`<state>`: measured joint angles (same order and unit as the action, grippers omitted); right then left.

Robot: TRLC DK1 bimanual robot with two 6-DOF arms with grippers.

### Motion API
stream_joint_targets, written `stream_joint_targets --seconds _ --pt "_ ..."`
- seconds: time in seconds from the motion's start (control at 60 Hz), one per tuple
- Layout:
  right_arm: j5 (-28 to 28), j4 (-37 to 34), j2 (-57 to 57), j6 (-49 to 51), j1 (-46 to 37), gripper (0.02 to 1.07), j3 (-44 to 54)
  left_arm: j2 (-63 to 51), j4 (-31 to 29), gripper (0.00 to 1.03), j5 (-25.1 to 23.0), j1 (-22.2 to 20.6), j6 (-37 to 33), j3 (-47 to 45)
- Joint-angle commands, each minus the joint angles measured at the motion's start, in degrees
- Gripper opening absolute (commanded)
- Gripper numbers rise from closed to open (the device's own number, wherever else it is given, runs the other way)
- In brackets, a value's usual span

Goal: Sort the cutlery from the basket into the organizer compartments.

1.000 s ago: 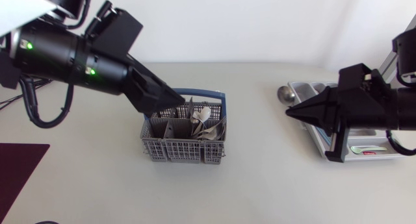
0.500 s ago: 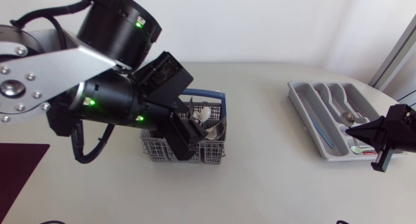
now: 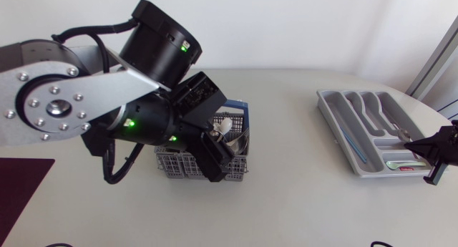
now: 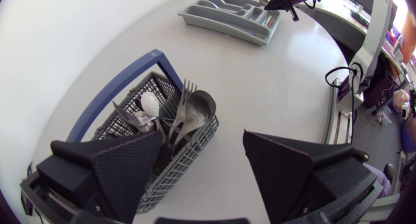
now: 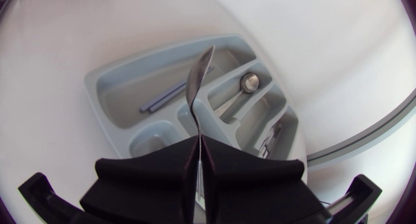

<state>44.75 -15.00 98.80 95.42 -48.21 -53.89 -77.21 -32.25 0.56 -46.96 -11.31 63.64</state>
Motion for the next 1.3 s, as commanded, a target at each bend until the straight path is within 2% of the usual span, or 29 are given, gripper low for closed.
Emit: stream_joint_targets --seconds 0.0,0.25,0.4,0.55,0.683,0.75,0.833,0.883,1.033,1.117,1.283 --pt "-0.81 2.17 4.2 2.49 -0.93 0.08 -1.57 -1.45 0.35 0.85 0.67 -0.5 1.64 0.17" --pt "-5.2 7.53 8.69 6.36 -2.07 0.08 -2.1 -1.63 0.35 0.84 1.73 -0.76 2.96 -0.09" --pt "-7.13 7.18 8.6 9.17 -2.51 0.09 -1.57 -1.45 0.35 0.84 1.9 -1.03 3.05 -0.36" --pt "-8.45 7.18 8.25 10.58 -2.68 0.3 -0.34 -1.54 0.35 0.84 2.26 -1.12 3.23 -0.53" --pt "-8.8 7.45 7.63 10.67 -2.86 0.42 0.71 -1.54 0.35 0.84 3.13 -1.12 3.4 -0.71" --pt "-8.8 7.45 6.93 10.67 -2.95 0.52 1.07 -1.54 0.35 0.83 3.57 -1.03 3.58 -0.71" --pt "-8.72 7.36 5.35 10.4 -2.95 0.55 1.77 -1.45 0.35 0.82 3.84 -0.94 3.93 -0.53" --pt "-8.72 7.18 3.76 9.7 -2.95 0.62 2.38 -1.45 0.26 0.82 4.28 -1.03 4.1 -0.44" --pt "-7.75 3.05 -2.39 3.37 -2.77 0.77 2.56 -1.36 0.17 0.82 5.24 -1.47 4.19 -0.88" --pt "-6.34 -2.4 -6.78 1.88 -2.16 0.78 2.91 -1.19 0.08 0.82 5.33 -1.47 4.1 -1.15" --pt "-5.82 -10.31 -17.15 -7.88 3.03 0.78 3.88 -1.19 0.08 0.82 5.33 -1.82 4.1 -1.32"
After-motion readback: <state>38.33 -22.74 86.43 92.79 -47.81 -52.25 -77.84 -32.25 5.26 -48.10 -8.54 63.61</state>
